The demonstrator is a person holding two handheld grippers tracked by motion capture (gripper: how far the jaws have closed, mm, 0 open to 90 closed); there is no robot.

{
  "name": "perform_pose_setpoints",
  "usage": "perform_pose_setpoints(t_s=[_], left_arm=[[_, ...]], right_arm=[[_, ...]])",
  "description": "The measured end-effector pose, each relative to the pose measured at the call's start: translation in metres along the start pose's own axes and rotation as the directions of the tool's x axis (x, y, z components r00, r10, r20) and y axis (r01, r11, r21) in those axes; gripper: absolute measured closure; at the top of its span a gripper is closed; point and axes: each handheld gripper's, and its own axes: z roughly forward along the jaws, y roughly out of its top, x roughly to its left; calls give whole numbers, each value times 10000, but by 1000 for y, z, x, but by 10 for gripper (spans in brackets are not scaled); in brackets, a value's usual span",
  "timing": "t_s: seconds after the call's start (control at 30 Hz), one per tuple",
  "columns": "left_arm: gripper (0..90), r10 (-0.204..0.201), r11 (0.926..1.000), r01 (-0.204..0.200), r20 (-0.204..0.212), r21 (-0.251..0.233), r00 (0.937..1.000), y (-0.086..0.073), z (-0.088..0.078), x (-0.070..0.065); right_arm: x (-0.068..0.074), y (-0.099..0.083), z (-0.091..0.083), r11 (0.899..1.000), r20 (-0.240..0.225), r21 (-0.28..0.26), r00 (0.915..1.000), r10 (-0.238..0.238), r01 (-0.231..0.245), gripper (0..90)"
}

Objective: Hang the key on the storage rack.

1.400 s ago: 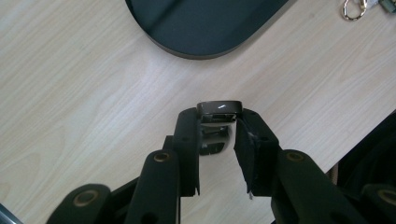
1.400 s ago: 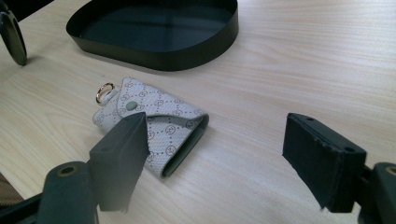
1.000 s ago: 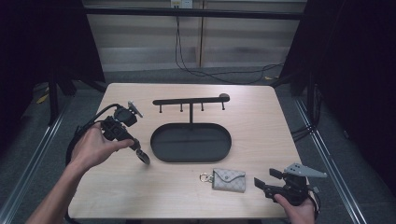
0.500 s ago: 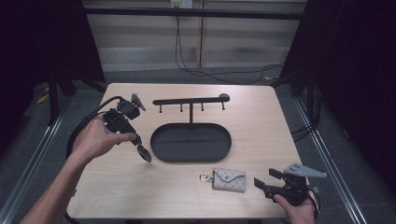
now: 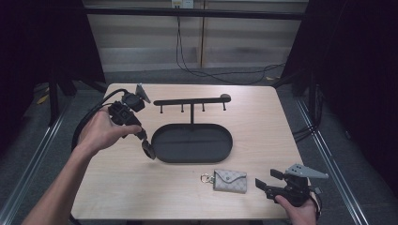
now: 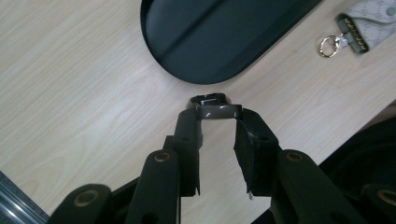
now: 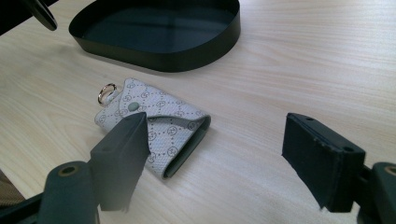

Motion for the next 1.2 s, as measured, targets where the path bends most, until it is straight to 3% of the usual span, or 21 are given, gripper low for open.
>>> perform_pose_setpoints(t_s=[0.17,0.23,0.37,0.43,0.63,1.0,1.2], left_arm=[[710,204,9997,-206,-154,-111,9997,12,-5,-5],[709,342,9993,-340,-110,176,9994,17,-3,-9],[710,-42,9999,43,-66,150,10000,27,-3,-9],[710,-46,9998,45,75,183,10000,33,-5,-8],[709,-86,9992,87,-51,387,10000,49,-4,-8],[709,-775,9962,767,177,406,9968,66,4,9],[709,-845,9949,831,224,573,9962,79,10,12]], right_arm=[[1,0,1,10000,11,7,10000,-35,35,232],[1,0,1,10000,2,24,10000,-53,53,232],[1,0,1,10000,-13,24,10000,-40,40,232],[1,0,1,10000,-27,9,10000,-38,38,232],[0,0,1,10000,-42,-2,10000,42,-42,232],[0,0,1,10000,-36,1,10000,19,-19,232],[0,0,1,10000,-26,5,10000,21,-21,233]])
